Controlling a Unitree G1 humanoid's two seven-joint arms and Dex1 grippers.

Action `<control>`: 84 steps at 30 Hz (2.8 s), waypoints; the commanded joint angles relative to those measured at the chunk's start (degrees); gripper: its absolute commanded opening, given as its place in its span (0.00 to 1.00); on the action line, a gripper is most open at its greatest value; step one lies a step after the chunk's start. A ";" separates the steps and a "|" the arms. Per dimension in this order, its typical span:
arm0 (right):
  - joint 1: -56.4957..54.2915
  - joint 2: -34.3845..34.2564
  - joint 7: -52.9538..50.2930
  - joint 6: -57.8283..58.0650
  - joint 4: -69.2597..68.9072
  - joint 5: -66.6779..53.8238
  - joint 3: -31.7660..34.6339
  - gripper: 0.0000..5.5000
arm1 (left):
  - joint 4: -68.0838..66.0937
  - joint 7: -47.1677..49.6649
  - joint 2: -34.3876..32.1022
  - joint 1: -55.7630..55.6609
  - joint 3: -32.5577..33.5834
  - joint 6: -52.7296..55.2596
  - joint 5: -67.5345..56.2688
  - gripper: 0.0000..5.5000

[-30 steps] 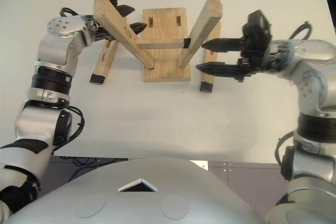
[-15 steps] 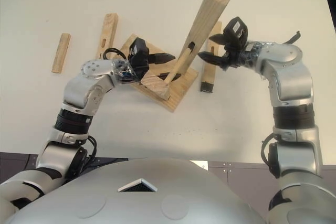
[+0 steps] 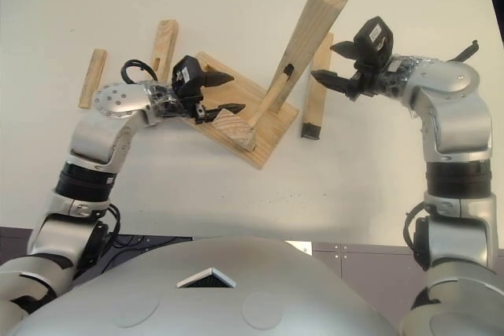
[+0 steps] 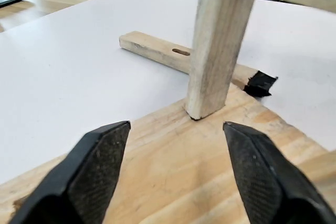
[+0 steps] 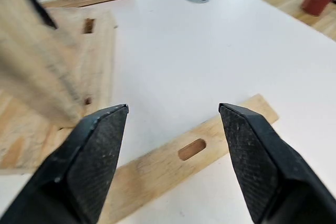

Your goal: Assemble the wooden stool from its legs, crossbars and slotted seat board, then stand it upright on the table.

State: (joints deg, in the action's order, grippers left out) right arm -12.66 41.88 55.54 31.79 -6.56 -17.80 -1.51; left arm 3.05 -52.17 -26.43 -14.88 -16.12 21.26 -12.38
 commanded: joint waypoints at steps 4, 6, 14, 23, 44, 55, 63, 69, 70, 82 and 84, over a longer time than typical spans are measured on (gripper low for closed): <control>11.76 9.83 9.48 3.76 -17.55 -3.73 -3.43 0.58 | -20.61 8.04 -8.90 -13.60 0.94 -18.51 17.39 0.59; 12.16 9.44 8.60 5.27 -19.19 -2.57 -7.08 0.58 | -28.16 10.27 -9.44 -15.81 -1.52 -25.35 22.84 0.59; 5.14 4.15 3.57 12.91 -13.53 4.08 -21.29 0.58 | -40.21 13.53 -7.45 -15.79 -8.45 -40.48 33.16 0.59; -1.66 -4.06 -6.93 16.13 -2.19 7.44 -19.71 0.58 | -16.08 2.23 -13.80 -2.94 -7.46 -34.92 28.57 0.59; 11.82 13.86 11.08 17.22 -18.82 -8.86 0.53 0.58 | -3.60 -16.24 -20.84 -10.65 6.81 -12.14 3.24 0.59; 3.81 1.84 -0.31 22.00 -15.52 -0.66 -21.49 0.58 | -44.61 3.29 -6.32 -16.55 -7.94 -51.13 28.48 0.59; -3.28 -13.11 -18.85 24.18 -2.93 4.59 -17.59 0.58 | -25.31 -3.42 -8.26 -6.81 -5.27 -43.75 20.17 0.59; -3.24 -13.06 -20.45 24.45 -4.39 4.40 -14.91 0.58 | -19.74 0.20 -7.11 -4.10 -1.38 -37.12 19.28 0.59; -2.63 -12.46 -20.10 25.33 -6.20 3.33 -13.57 0.58 | -18.19 1.34 -7.69 -2.94 -0.13 -36.06 19.39 0.59; 2.22 -6.55 -15.70 23.13 -17.76 -5.29 1.38 0.58 | -4.25 17.73 -8.13 13.34 37.55 -7.47 -7.21 0.59; 2.29 -6.69 -16.06 23.41 -18.59 -5.88 1.84 0.58 | -9.25 20.74 -7.86 14.25 38.05 -8.62 -5.00 0.59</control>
State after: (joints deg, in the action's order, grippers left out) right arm -10.58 34.63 39.80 55.08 -23.77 -22.95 -0.54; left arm -2.18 -33.77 -34.99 -1.57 21.25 13.33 -19.34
